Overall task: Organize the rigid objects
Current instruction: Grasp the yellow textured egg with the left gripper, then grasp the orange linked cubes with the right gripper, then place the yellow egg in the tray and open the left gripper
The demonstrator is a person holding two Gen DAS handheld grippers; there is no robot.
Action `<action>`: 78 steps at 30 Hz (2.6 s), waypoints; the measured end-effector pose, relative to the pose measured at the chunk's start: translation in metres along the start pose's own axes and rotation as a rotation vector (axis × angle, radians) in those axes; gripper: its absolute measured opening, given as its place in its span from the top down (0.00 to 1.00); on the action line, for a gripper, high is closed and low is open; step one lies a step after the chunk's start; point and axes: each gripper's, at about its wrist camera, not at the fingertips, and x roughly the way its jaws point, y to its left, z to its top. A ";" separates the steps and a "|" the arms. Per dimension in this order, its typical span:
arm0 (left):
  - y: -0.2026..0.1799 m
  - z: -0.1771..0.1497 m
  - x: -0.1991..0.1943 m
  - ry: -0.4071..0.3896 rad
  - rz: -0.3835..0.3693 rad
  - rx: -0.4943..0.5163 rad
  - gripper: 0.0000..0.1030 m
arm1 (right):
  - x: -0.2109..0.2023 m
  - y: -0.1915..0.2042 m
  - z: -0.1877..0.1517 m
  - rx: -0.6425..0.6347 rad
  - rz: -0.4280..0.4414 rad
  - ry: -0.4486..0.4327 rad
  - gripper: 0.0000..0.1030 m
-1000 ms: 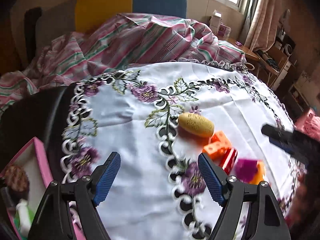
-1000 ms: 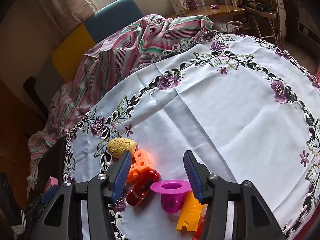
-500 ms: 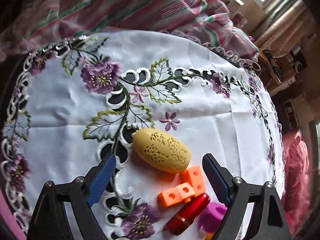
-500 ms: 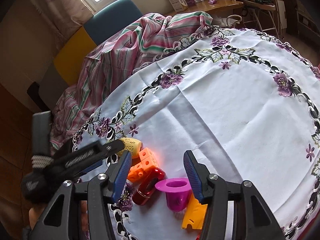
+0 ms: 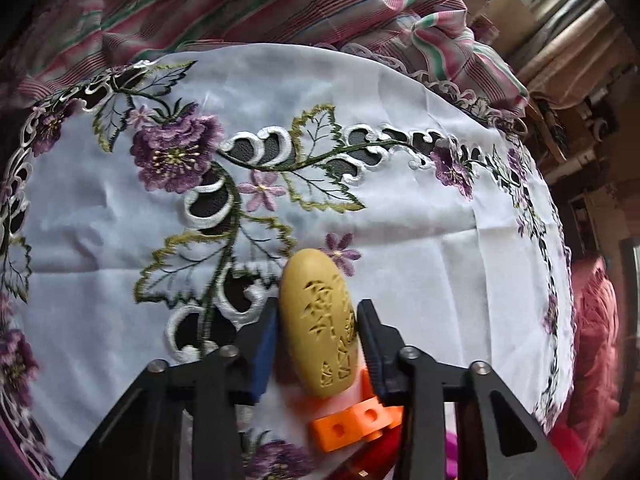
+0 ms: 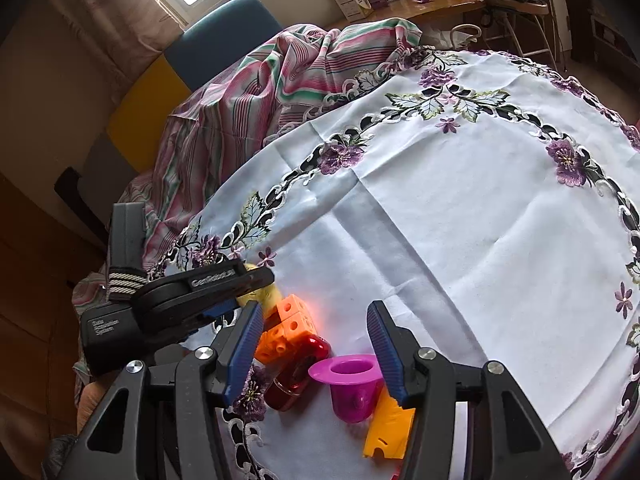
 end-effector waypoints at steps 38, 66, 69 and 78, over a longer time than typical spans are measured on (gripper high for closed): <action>0.061 -0.142 -0.067 -0.067 0.105 0.293 0.65 | 0.106 0.077 -0.039 -0.622 -0.197 0.291 0.42; 0.115 -0.204 -0.220 -0.369 -0.039 0.096 0.72 | 0.093 0.126 -0.108 -0.844 -0.102 0.309 0.42; 0.149 -0.218 -0.248 -0.410 -0.014 0.009 0.72 | 0.093 0.128 -0.109 -0.861 -0.106 0.304 0.42; 0.232 -0.211 -0.246 -0.398 0.053 -0.185 0.72 | 0.092 0.132 -0.114 -0.892 -0.096 0.304 0.42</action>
